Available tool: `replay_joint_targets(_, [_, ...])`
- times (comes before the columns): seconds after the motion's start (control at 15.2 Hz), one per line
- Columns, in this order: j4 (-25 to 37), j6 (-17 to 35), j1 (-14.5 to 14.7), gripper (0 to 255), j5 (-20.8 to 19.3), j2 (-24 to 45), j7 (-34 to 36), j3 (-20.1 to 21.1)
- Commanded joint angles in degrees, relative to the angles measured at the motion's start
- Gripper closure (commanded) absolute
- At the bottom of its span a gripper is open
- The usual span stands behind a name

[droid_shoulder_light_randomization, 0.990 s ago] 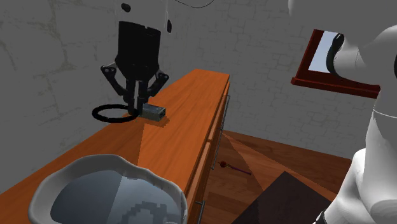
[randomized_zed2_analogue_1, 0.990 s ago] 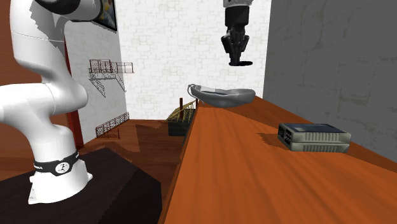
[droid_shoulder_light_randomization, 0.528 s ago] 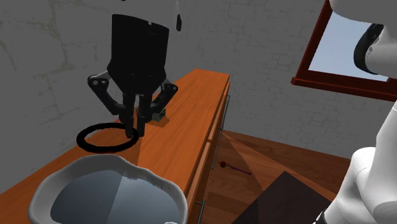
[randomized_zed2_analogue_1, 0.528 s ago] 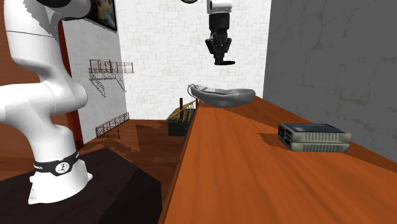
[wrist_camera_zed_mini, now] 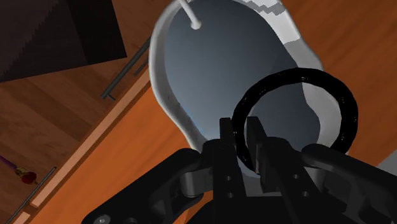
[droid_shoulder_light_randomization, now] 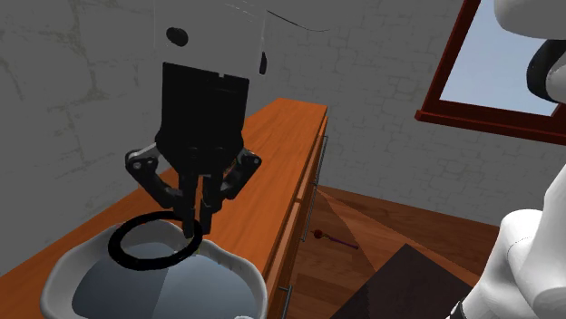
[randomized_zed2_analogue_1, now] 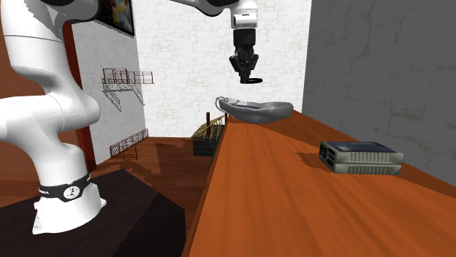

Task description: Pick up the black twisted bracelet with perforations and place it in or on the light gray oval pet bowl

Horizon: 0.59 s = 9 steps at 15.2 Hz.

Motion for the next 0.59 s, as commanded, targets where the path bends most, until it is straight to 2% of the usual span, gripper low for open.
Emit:
replay_joint_targets(0.0, [-1.9,1.6,-0.1,255,0.3,-0.3,-0.3,0.0])
replay_joint_targets(0.53, [-8.1,7.5,-0.1,255,0.7,-0.6,-1.2,-0.1])
